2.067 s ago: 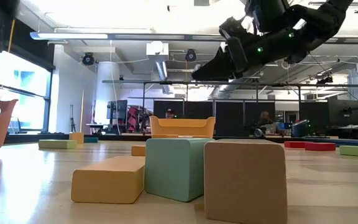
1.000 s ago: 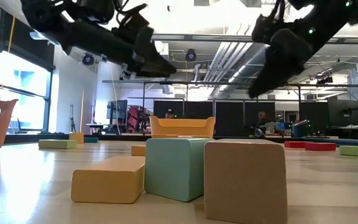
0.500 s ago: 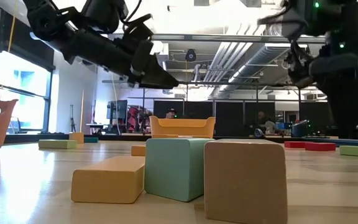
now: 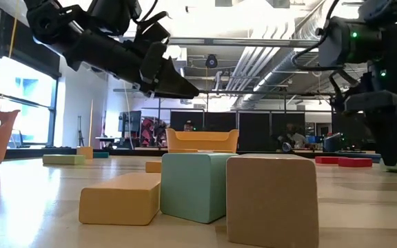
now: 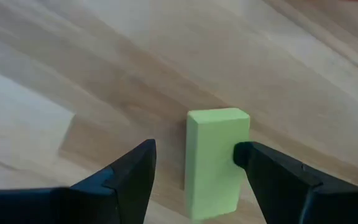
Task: Sort blocks by size
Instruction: Put the thin light green block into the green bin, then put the small light blue block into the yellow bin
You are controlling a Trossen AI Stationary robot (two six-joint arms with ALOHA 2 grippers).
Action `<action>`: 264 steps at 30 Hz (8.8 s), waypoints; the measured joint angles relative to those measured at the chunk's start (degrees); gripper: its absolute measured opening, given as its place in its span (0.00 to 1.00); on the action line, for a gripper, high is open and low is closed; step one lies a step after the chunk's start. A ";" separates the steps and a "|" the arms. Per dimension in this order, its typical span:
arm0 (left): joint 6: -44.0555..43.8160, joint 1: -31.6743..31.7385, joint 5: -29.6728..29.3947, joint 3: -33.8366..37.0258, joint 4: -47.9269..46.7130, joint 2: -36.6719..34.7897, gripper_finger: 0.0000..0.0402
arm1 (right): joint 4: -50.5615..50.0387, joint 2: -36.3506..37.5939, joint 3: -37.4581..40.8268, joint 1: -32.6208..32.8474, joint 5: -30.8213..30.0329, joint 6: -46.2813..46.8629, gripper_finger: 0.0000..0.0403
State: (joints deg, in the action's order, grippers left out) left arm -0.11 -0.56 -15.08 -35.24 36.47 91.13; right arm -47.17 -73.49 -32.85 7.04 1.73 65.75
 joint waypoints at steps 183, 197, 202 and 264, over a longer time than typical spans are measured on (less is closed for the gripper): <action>2.28 -1.73 -0.07 0.00 1.16 -0.02 0.43 | -12.34 -11.49 -16.75 37.94 22.14 38.90 0.57; 2.28 -1.73 -0.06 0.00 1.56 -0.02 0.43 | -16.20 -6.17 -29.56 37.07 -29.01 24.21 0.57; 2.14 -1.73 -0.06 0.00 2.66 -0.02 0.43 | 8.48 -6.29 -21.66 32.65 -33.58 1.04 0.57; -26.25 -35.65 -11.56 -34.01 -33.93 23.56 0.62 | 63.67 -6.52 6.90 24.30 -25.29 -41.77 0.57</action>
State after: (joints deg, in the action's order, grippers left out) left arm -26.36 -36.20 -26.64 -69.25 2.54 114.69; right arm 16.50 -80.01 -25.96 31.33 -23.56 23.99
